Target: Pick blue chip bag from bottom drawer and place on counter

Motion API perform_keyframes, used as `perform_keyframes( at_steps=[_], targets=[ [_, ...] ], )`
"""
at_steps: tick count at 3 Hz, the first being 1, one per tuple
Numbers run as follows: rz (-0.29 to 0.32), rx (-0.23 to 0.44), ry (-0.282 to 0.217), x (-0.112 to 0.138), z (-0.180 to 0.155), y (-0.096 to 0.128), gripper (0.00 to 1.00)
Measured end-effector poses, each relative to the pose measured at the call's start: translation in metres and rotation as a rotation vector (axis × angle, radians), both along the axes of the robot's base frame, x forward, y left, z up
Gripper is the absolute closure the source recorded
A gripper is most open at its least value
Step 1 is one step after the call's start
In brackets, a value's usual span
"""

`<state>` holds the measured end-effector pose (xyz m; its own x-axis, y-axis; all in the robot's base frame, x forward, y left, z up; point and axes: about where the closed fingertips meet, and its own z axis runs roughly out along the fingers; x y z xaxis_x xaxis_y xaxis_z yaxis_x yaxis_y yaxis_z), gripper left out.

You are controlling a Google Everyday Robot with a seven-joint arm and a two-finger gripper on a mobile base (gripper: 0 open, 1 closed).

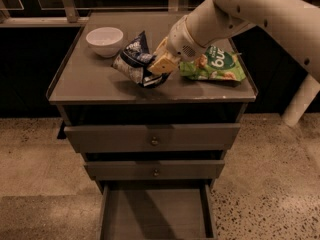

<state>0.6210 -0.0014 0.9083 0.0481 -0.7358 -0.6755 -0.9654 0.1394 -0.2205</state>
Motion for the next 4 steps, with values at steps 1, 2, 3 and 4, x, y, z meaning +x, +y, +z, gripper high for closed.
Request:
perform_keyframes(
  at_steps=[1, 2, 3, 4],
  targets=[
    [0.0, 0.0, 0.0, 0.0, 0.0, 0.0, 0.58],
    [0.0, 0.0, 0.0, 0.0, 0.0, 0.0001, 0.35],
    [0.0, 0.0, 0.0, 0.0, 0.0, 0.0001, 0.12],
    [0.0, 0.0, 0.0, 0.0, 0.0, 0.0001, 0.0]
  ],
)
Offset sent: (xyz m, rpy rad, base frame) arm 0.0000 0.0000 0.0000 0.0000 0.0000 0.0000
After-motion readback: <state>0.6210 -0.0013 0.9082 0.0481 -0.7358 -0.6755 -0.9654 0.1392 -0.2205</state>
